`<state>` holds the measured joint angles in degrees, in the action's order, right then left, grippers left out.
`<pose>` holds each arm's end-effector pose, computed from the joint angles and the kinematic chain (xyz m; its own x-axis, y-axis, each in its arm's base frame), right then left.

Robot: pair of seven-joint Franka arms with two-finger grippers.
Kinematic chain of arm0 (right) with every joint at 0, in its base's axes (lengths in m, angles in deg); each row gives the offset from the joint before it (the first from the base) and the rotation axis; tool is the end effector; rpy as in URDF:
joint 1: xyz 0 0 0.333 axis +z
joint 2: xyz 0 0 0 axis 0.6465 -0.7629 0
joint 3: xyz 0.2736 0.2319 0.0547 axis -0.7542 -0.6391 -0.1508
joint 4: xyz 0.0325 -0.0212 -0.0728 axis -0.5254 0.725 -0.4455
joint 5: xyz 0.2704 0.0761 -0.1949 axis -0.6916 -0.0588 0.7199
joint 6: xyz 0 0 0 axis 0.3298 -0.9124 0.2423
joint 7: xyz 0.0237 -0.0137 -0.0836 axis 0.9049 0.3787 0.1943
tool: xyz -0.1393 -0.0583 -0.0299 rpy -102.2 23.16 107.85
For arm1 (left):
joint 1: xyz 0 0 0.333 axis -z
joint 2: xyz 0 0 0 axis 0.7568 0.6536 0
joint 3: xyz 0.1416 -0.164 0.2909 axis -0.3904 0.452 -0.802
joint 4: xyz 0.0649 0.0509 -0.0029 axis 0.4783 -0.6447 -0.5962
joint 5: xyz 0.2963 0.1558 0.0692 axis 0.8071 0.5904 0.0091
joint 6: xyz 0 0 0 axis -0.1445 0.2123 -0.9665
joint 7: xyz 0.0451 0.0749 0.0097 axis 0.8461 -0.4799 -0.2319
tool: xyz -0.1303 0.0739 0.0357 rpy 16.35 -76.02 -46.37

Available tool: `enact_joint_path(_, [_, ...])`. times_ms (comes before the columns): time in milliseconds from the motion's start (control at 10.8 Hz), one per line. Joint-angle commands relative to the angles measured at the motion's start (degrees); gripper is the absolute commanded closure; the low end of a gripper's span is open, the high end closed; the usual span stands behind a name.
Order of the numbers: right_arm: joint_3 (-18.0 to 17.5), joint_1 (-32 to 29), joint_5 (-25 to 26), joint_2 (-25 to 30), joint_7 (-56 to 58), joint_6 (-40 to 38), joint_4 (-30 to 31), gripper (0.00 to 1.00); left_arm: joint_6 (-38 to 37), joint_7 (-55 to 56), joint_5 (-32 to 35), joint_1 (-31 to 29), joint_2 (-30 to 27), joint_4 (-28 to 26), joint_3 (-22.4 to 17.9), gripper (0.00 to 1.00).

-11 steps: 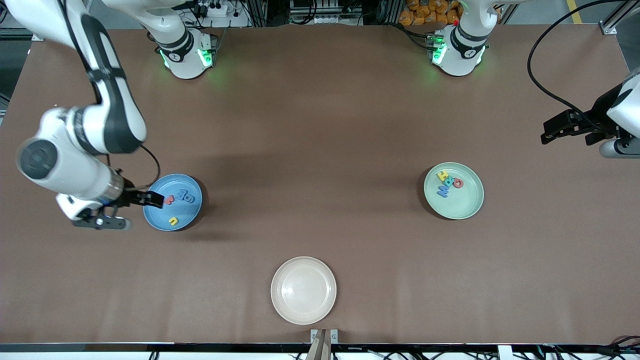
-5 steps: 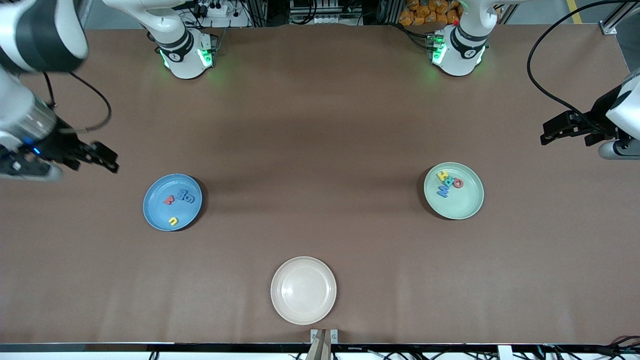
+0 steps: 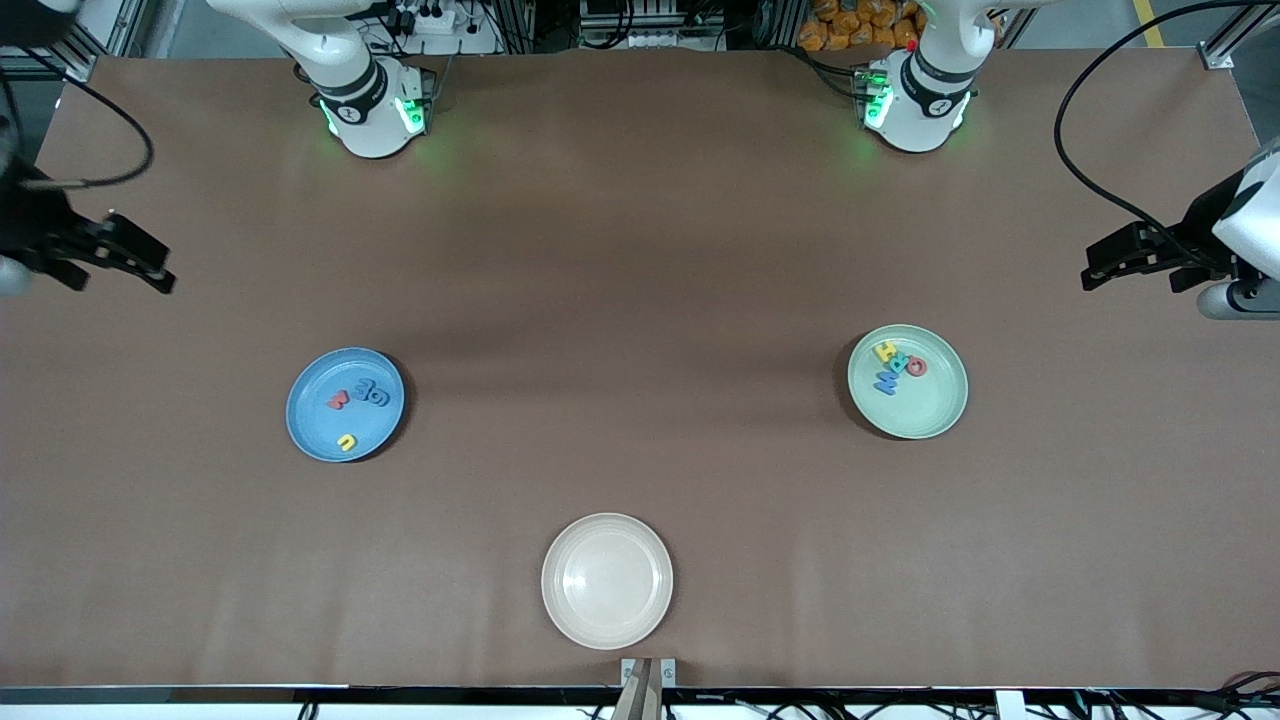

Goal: Sort upper and lower case letters into plates

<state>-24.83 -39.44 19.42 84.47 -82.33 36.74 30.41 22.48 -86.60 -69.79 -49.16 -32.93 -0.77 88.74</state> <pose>0.4977 -0.0101 0.6351 0.9939 -0.0487 0.0993 -0.0483 -0.9988 -0.0060 0.5209 -0.0232 0.6070 0.9989 -0.0227 -0.0401 -0.0216 -0.9994 0.0282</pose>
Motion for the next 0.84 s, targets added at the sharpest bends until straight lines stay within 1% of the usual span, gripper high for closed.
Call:
enact_joint_path(0, [-3.3,-2.9,-0.6,-0.5,1.2,-1.7,-3.0,0.0,0.2,-1.0,1.1,-0.1,-0.1,0.3,0.1,0.0])
enact_joint_path(93, [-4.4,-3.5,-0.2,-0.7,1.1,-1.9,-3.5,0.0,0.2,-1.0,1.1,0.0,-0.1,0.3,0.1,0.0])
enact_joint_path(372, [-5.1,-4.2,-0.1,-0.6,1.5,-3.6,-4.3,0.0,0.2,-1.0,1.2,0.0,-0.1,0.4,0.1,0.0])
enact_joint_path(465, [-6.6,-4.4,0.7,-0.6,1.2,-4.5,-4.3,0.0,0.2,-0.9,1.2,0.0,-0.1,0.4,0.1,0.0])
enact_joint_path(744, [-7.1,-5.3,0.5,-0.4,0.6,-4.7,-4.3,0.0,0.2,-0.9,1.2,0.0,-0.1,0.3,0.1,0.0])
